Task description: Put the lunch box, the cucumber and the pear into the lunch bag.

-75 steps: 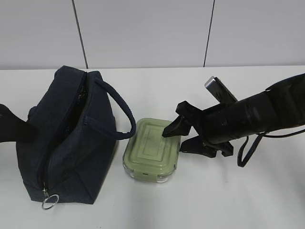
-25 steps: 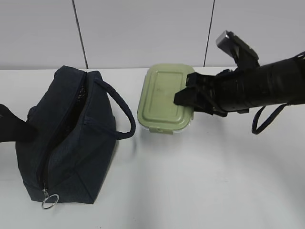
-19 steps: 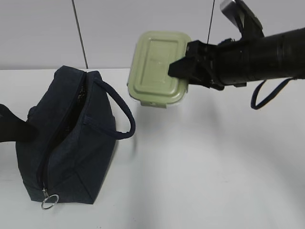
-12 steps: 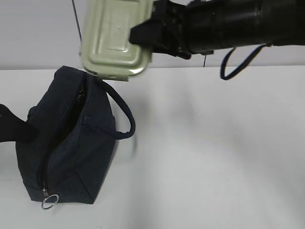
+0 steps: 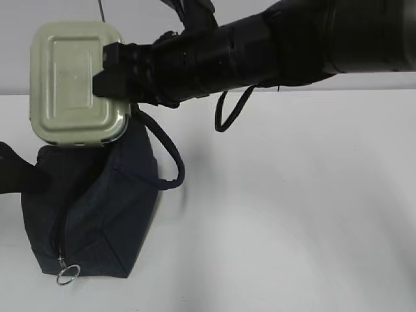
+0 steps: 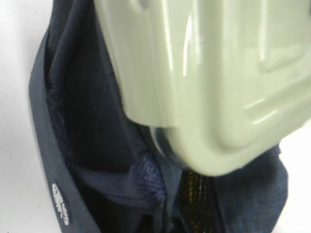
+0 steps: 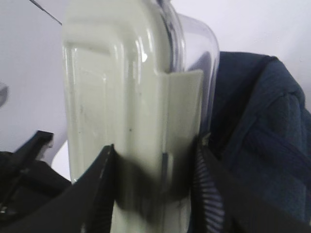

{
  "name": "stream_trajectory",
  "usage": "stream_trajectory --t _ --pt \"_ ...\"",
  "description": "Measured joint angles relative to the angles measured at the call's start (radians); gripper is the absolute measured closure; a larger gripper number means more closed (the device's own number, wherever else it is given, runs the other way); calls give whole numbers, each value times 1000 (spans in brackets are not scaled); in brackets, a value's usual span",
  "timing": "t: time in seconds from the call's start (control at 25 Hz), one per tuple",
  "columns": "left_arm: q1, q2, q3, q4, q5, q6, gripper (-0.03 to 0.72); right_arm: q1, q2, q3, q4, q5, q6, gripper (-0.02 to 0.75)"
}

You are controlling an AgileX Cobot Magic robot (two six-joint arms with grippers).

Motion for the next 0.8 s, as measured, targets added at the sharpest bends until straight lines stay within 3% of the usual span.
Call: stream_trajectory --t 0.08,0.28,0.44,0.56,0.8 --pt "0 0 0 1 -1 0 687 0 12 -2 -113 -11 90 432" --pt "0 0 0 4 -2 0 687 0 22 -2 -535 31 422 432" --pt "0 0 0 3 -3 0 687 0 22 -2 -741 88 587 432" --pt "0 0 0 0 -4 0 687 0 33 -6 -824 107 675 433" --pt "-2 0 -1 0 -5 0 687 2 82 -30 -846 113 746 433"
